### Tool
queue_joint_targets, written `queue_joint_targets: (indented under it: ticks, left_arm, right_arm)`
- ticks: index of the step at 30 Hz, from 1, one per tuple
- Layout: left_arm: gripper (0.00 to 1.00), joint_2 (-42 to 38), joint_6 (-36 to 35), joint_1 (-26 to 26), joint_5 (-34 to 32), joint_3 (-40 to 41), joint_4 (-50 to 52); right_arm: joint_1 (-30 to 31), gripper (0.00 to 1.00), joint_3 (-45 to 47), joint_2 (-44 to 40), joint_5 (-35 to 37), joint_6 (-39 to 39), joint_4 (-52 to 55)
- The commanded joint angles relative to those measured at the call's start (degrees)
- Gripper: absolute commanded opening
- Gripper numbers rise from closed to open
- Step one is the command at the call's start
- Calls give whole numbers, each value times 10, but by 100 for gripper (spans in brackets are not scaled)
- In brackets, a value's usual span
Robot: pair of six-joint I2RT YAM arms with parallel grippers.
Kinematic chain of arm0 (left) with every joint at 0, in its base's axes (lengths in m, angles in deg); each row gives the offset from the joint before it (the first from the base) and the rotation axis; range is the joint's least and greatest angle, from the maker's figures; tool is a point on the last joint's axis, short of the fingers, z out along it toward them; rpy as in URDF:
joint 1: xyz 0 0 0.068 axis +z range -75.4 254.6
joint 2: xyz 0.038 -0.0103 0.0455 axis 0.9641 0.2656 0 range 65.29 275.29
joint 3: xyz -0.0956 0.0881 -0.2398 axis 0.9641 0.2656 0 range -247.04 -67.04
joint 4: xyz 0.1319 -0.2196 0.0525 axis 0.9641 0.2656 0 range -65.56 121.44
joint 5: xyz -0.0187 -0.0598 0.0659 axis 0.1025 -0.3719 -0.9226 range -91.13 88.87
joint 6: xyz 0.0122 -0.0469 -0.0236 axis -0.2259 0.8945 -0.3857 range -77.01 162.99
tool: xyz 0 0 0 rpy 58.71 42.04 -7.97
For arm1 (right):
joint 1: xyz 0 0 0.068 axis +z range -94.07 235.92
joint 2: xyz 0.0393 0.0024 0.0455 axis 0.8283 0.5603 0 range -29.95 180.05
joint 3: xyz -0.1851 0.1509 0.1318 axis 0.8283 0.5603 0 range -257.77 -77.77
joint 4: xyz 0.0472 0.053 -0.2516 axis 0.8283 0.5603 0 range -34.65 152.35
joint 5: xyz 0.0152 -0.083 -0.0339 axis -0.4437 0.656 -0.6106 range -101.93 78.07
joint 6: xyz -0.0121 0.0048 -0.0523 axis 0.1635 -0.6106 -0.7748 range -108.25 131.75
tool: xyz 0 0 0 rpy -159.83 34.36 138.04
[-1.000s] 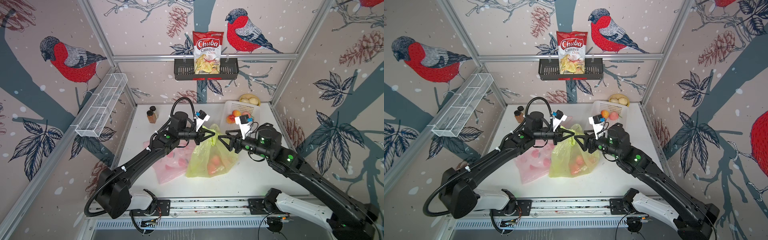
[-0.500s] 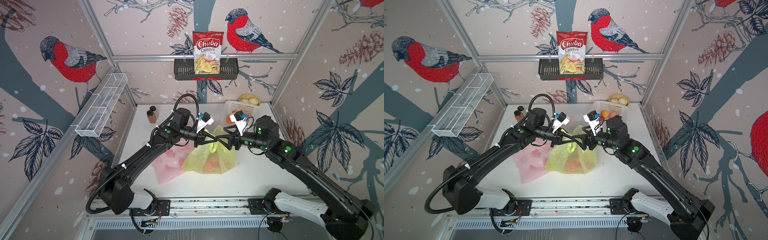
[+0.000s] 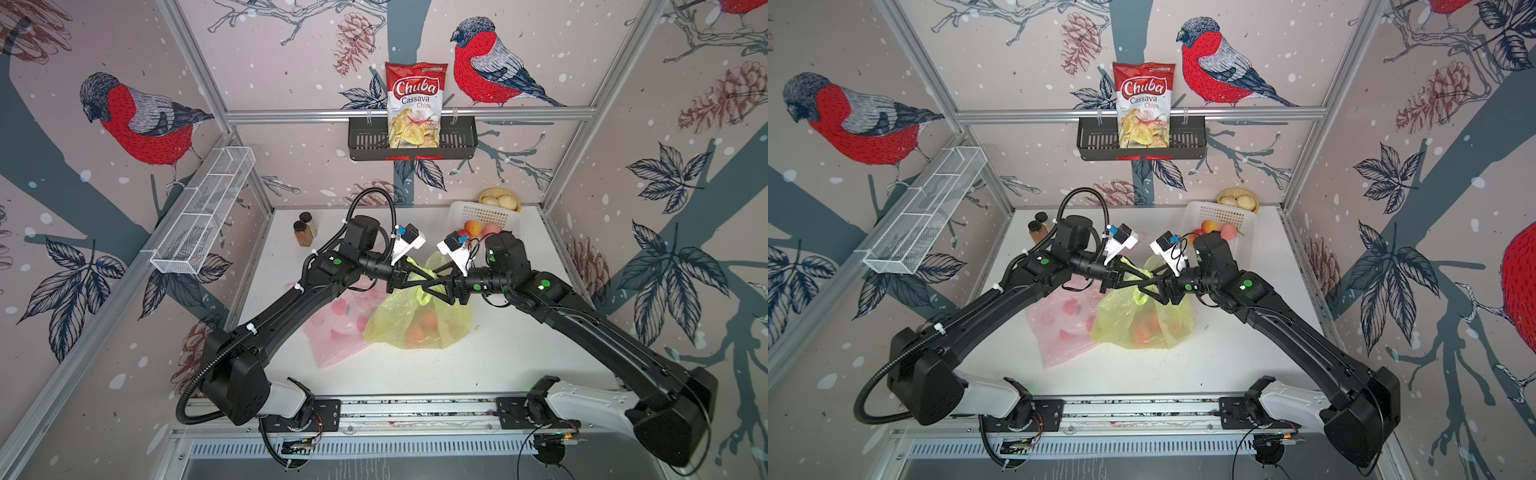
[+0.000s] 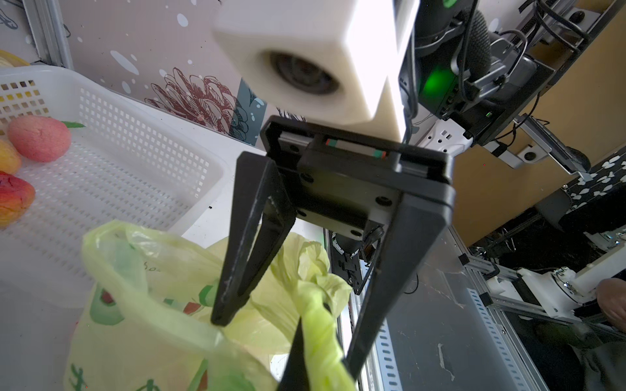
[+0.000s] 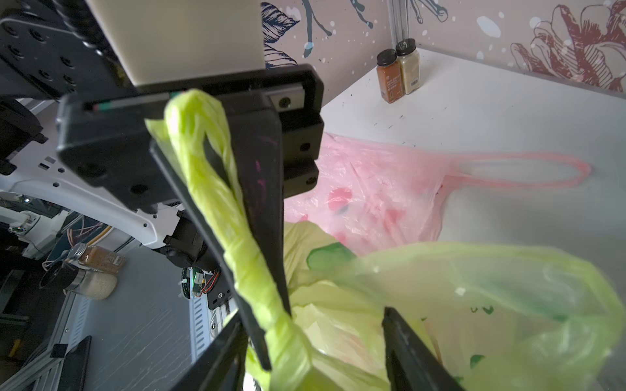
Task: Place the peach into a plastic bag & tie a knot
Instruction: Cross the plastic bag at the center of the board.
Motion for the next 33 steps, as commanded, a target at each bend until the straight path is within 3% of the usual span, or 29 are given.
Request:
queue_joint_targets:
  ticks: [1,9,14,16,18,22,28,33]
  left_arm:
    - [0,1,-3,4,14,-1,-9]
    - [0,3,2,8,16,-2,-11]
    - [0,4,10,10,6,-1,-13]
    - [19,1,22,10,-10,4,-17]
    - [38,-10,38,10,-26,21,-37]
    - [51,-36,65,12,-68,59,-65]
    - [49,-58,75,12,-99,81,-65]
    - [15,-45,79,4,-102,81,-68]
  right_arm:
    - [1,58,6,-4,-15,-7,3]
    - [1,34,8,1,7,5,9]
    - [1,9,2,-1,56,16,8]
    - [1,1,-2,-2,76,21,4]
    - [1,0,-2,-6,89,27,-5]
    - [0,0,4,-13,126,40,-22]
    - [0,0,4,-21,158,51,-36]
    - [11,0,1,-11,203,62,-42]
